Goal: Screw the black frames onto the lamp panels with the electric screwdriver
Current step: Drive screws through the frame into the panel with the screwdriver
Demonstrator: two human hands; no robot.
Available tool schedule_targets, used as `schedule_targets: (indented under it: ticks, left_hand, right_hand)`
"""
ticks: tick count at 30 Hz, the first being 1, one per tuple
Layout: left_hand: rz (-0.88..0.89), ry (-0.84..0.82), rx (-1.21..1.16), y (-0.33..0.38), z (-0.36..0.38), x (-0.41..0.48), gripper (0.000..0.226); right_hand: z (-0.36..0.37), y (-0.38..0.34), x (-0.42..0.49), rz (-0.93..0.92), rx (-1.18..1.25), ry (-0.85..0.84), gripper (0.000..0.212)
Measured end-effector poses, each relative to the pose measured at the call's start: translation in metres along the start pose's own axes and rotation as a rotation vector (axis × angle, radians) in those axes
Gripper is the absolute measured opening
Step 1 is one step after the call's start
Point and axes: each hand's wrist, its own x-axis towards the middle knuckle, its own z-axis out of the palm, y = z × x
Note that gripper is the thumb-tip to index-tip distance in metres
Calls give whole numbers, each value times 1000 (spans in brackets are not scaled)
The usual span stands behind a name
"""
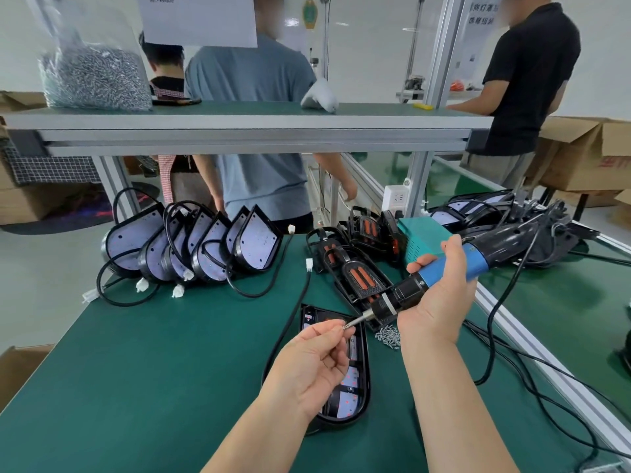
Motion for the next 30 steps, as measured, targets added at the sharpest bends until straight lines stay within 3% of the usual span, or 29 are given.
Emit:
schedule_targets:
  ticks: [7, 15, 22, 25, 30]
  left_hand:
    - [48, 18, 28, -5, -1, 0, 13]
    - [324, 121, 47, -27, 7, -4, 16]
    - [733, 190, 506, -33, -3, -3, 38]
    - [823, 200, 618, -35, -8, 0, 44]
    - [890, 174, 723, -33, -13, 2, 44]
  right_hand:
    - [-1, 1, -1, -11, -28, 2, 20]
    - [3, 5, -10, -98, -112, 34, 26]
    - [-5, 9, -3, 63, -97, 208, 30]
    - [-9, 11, -1, 108, -94, 244, 39]
    - [-11, 11, 1, 143, -108, 255, 30]
